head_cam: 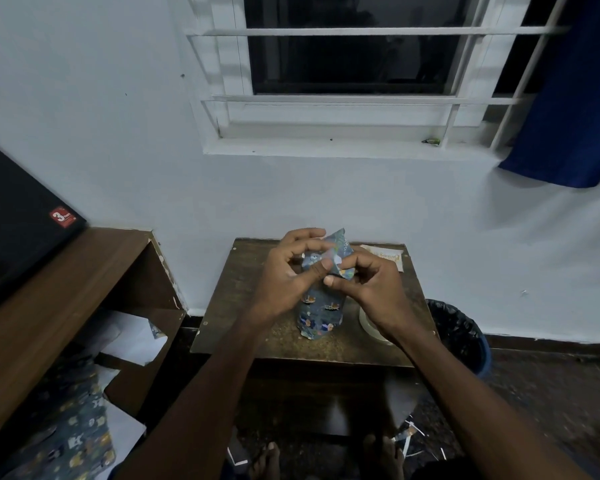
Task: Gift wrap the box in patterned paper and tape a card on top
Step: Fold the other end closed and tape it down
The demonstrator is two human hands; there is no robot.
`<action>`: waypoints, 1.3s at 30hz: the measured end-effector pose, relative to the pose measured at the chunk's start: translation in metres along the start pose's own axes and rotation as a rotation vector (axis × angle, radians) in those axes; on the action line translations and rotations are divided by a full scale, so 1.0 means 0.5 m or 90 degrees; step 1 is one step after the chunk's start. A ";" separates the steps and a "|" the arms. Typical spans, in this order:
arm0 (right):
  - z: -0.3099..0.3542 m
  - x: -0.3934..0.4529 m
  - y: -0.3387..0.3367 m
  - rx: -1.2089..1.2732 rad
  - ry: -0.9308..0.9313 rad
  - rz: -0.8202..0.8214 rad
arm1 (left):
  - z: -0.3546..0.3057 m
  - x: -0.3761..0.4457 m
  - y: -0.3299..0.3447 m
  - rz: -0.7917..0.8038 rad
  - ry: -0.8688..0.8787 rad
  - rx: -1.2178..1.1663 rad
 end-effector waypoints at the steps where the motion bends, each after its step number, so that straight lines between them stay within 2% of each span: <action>1: 0.002 0.000 0.003 -0.006 -0.011 0.008 | -0.004 0.002 -0.003 -0.005 0.000 0.002; 8: -0.011 0.006 0.008 -0.039 -0.020 0.010 | -0.022 -0.005 -0.006 -0.113 0.037 0.065; 12: -0.007 0.002 0.012 -0.047 -0.041 0.018 | -0.018 -0.002 -0.006 -0.107 0.017 0.039; 15: -0.006 -0.001 0.017 -0.063 -0.054 0.027 | -0.005 0.002 -0.017 -0.093 -0.034 -0.068; 18: -0.003 -0.003 0.032 -0.087 -0.064 0.050 | 0.019 0.001 -0.021 -0.070 -0.151 -0.212; 21: -0.002 -0.004 0.035 -0.072 -0.071 0.057 | 0.038 -0.002 -0.021 0.025 -0.219 -0.289; 24: 0.000 -0.005 0.041 -0.084 -0.078 0.076 | 0.031 0.001 -0.028 0.078 -0.214 -0.225; 27: 0.001 -0.007 0.055 -0.105 -0.094 0.108 | 0.011 0.006 -0.036 0.048 -0.172 -0.110; 33: 0.006 -0.006 0.058 -0.139 -0.106 0.113 | -0.008 0.005 -0.053 -0.050 -0.122 -0.030; 39: 0.008 -0.006 0.066 -0.154 -0.094 0.111 | -0.051 0.034 -0.057 -0.005 -0.057 0.118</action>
Point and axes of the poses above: each hand's wrist, its own x-axis towards the middle knuckle, its own y-axis out of the palm, z = x × y, the point moved 8 cm from there along x, towards the middle knuckle, and after that the axes turned 2 degrees about x, right-handed, at the moved point
